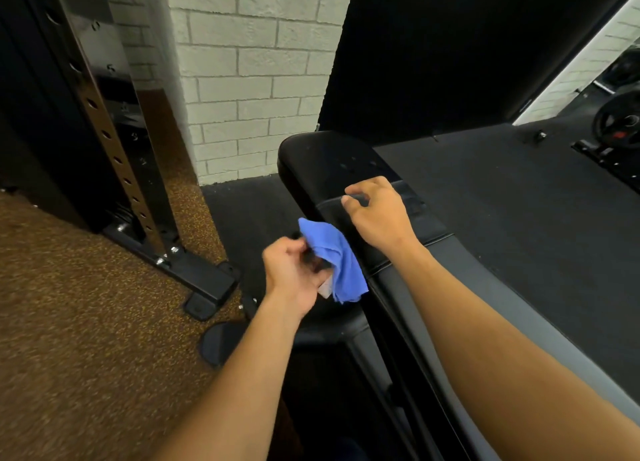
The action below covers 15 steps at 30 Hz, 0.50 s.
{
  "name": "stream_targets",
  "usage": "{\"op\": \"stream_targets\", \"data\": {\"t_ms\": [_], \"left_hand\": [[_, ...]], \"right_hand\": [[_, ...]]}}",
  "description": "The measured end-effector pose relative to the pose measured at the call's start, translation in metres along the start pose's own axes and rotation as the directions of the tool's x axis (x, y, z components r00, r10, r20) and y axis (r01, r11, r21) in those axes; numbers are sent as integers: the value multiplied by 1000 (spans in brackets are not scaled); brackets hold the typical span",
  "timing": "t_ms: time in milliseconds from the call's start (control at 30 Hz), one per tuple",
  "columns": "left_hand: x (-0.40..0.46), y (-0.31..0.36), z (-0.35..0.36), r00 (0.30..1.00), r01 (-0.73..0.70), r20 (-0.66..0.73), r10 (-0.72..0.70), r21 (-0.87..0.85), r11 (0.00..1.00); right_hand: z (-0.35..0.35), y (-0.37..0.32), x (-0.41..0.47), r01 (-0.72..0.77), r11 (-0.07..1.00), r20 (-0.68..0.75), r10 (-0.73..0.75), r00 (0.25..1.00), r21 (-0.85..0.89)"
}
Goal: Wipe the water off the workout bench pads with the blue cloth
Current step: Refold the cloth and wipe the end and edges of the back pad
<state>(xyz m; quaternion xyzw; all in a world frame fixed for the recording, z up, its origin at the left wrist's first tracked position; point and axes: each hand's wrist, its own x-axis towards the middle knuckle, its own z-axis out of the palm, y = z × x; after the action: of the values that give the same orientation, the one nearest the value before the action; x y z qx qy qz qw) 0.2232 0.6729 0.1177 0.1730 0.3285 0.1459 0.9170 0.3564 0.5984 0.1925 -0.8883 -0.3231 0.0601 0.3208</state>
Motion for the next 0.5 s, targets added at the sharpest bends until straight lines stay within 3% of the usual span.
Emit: {"op": "stream_targets", "data": {"t_ms": [67,200,367,433,500], "left_hand": [[3,-3,-11,1000,2,-11,-2,-21,1000],[4,-18,-11,996,-65,-40,77,241,968],[4,-42,-3,951,-232,-39,306,561,795],[3,-53,6,952,-231,-32,304,574,786],[5,-62,13,969,-210,-24,246,445,870]], "right_hand": [[0,-2,3,4,1000,9,-4,1000,3],[7,-5,7,36,999,25,-36,999,-6],[8,-7,9,42,999,33,-41,999,-12],[5,-5,8,40,999,27,-39,999,-10],[2,-3,8,31,1000,19,-31,999,-1]]}}
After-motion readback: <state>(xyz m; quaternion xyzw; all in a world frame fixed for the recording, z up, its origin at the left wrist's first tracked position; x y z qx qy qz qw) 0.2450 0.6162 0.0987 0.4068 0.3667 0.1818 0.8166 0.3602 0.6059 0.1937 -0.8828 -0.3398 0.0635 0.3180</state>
